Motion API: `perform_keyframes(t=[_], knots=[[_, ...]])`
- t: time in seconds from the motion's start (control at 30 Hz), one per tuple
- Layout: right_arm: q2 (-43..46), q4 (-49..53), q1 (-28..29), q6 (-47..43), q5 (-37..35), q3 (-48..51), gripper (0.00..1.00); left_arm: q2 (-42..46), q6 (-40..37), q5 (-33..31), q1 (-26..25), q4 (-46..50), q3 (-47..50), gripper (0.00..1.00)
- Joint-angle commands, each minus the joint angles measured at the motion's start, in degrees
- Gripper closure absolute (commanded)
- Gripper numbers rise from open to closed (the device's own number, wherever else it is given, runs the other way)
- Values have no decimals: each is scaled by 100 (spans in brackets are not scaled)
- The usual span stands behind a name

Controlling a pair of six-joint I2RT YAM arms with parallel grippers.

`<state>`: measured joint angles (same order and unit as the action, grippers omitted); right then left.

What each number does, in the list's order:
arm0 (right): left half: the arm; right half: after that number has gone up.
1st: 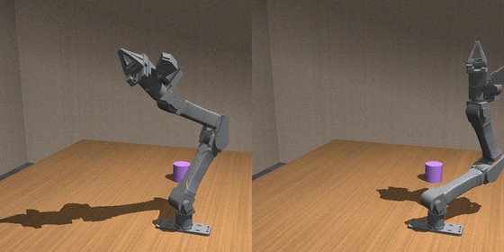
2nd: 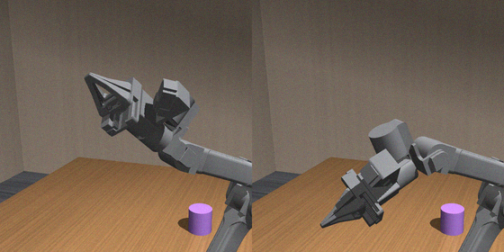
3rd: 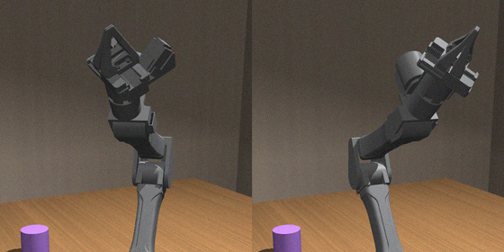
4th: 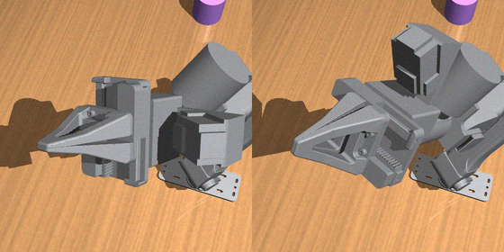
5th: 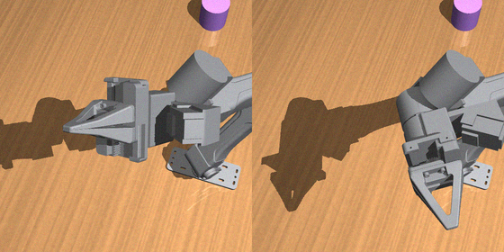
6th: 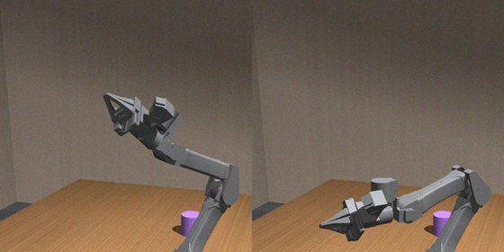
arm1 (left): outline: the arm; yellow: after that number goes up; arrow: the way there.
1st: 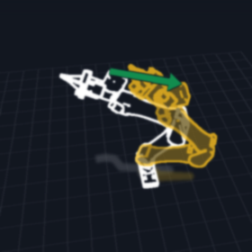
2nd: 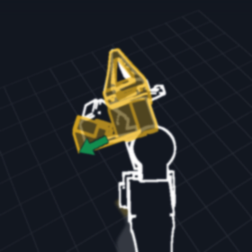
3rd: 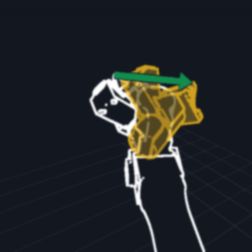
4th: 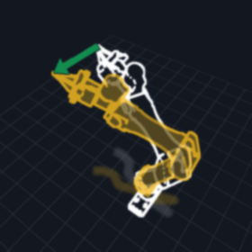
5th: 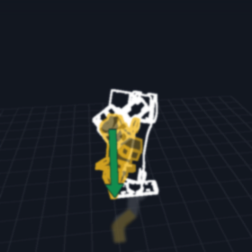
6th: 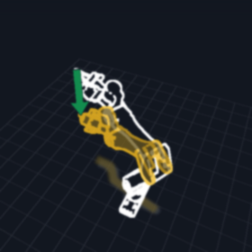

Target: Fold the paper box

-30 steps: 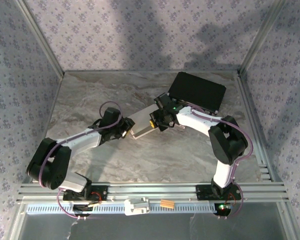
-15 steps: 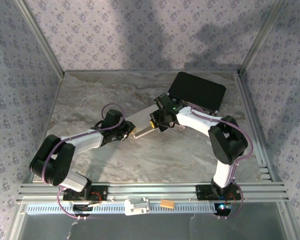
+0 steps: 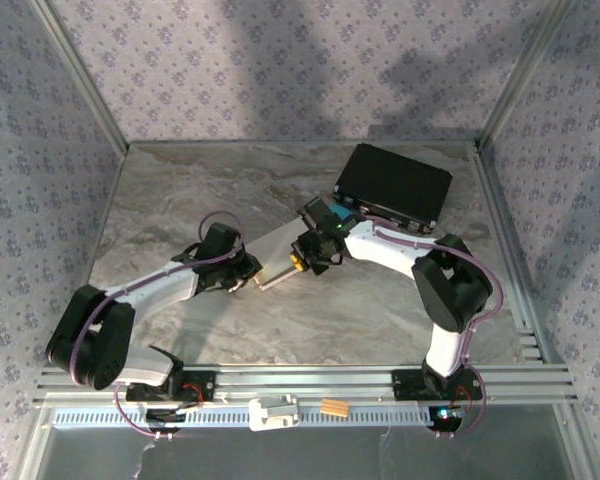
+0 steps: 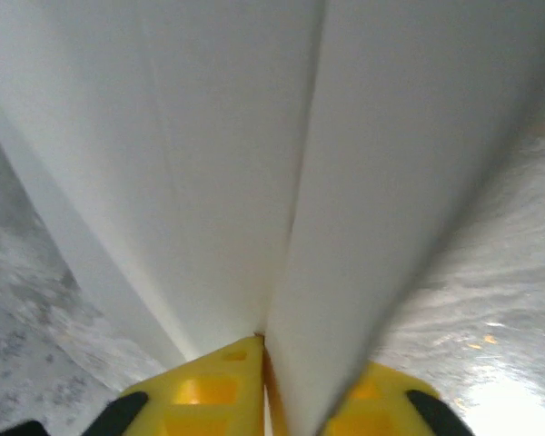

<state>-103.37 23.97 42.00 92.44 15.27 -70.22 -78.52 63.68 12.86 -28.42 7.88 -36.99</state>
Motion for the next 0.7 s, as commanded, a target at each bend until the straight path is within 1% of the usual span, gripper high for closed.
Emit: perform_keyframes(t=[0.0,0.03,0.1,0.13,0.23,0.27,0.33,0.4,0.47,0.53,0.6,0.67], knots=[[147,1211,-30,-797,184,-282,64,-49,-296,-199,157,289,104,80],[240,1514,-55,-1074,96,-413,57,-21,-334,-271,187,321,92,80],[475,2065,-126,-1598,-79,-658,47,75,-401,-450,224,465,26,79],[626,2361,-177,-1905,-186,-760,44,119,-417,-477,239,477,2,79],[1101,2980,-393,-2748,-534,-905,39,124,-540,-409,259,549,-157,79],[1222,3050,-459,-3029,-646,-943,38,103,-609,-407,259,607,-225,78],[1293,3085,-699,-3938,-824,-1085,38,66,-729,-406,288,759,-351,78],[1078,2962,-964,-4730,-738,-1265,40,66,-769,-391,335,806,-377,77],[639,2853,-1145,-5476,-565,-1601,44,65,-799,-349,381,810,-362,76],[84,2892,-1193,-6128,-453,-2117,48,31,-839,-300,407,811,-366,76],[-460,2958,-1179,-6508,-241,-2599,48,1,-875,-258,442,810,-370,76],[-1062,3286,-1130,-6875,-18,-3185,50,-31,-909,-234,484,800,-370,76]])
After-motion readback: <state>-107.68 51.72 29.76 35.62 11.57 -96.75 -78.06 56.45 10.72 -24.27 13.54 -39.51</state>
